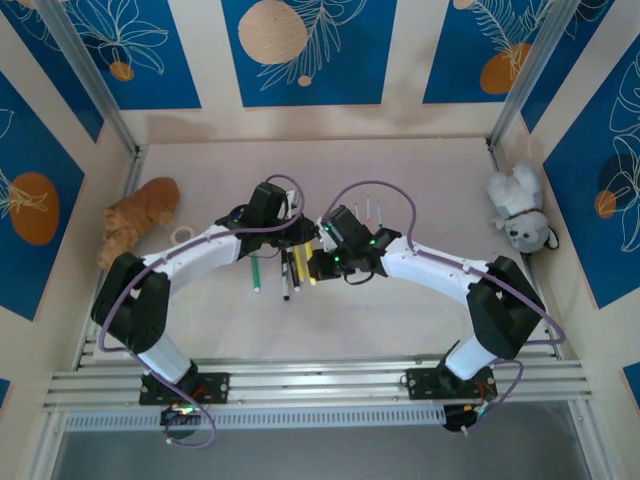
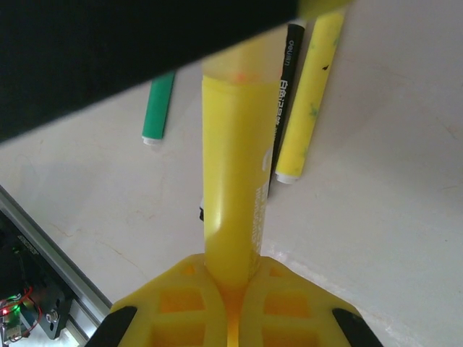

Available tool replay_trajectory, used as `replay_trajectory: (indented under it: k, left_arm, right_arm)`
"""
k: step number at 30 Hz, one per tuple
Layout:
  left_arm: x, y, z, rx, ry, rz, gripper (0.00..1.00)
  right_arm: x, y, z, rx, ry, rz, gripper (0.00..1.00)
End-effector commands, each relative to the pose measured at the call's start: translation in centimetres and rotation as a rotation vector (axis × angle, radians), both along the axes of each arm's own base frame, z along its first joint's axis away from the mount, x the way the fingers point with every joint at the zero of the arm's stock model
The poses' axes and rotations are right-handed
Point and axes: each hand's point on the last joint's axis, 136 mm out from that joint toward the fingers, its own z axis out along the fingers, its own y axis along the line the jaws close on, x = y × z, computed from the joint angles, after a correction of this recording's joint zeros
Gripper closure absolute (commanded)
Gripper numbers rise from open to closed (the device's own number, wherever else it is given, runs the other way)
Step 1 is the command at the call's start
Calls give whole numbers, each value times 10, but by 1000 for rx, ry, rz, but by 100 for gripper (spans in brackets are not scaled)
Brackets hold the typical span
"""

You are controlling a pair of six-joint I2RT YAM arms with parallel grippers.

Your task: Open the pen caps

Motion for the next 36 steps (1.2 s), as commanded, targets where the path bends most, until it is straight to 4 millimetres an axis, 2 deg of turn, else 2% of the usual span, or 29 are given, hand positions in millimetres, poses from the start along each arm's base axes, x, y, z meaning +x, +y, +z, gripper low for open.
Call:
replay_trajectory:
  k: [1, 7, 12, 15, 17, 21, 29, 33, 36]
  left_arm:
    - [22, 8, 29, 1, -97, 40, 100]
    - [40, 23, 30, 23, -111, 89, 100]
    - [53, 31, 31, 34, -119, 127, 100]
    - [56, 28, 35, 20, -125, 116, 100]
    - [56, 29, 34, 29, -123, 114, 100]
    - [54, 31, 32, 46, -121, 102, 100]
    - [44, 53, 19, 121, -106, 111, 100]
    - [43, 65, 14, 121, -92, 124, 100]
    - [43, 73, 11, 124, -85, 135, 100]
  right_arm:
    - [-34, 5, -10, -1, 61, 79, 100]
    - [-69, 4, -15, 24, 138, 122, 100]
    - [-98, 3, -12, 29, 186, 165, 100]
    - [-105, -5, -9, 9, 176, 153, 100]
    - [-99, -14, -6, -4, 152, 123, 100]
    - [-71, -38, -6, -64, 99, 22, 100]
    - [27, -89, -26, -232, 54, -213, 100]
    - [70, -112, -26, -274, 34, -303, 100]
    - [98, -140, -26, -354, 28, -366, 100]
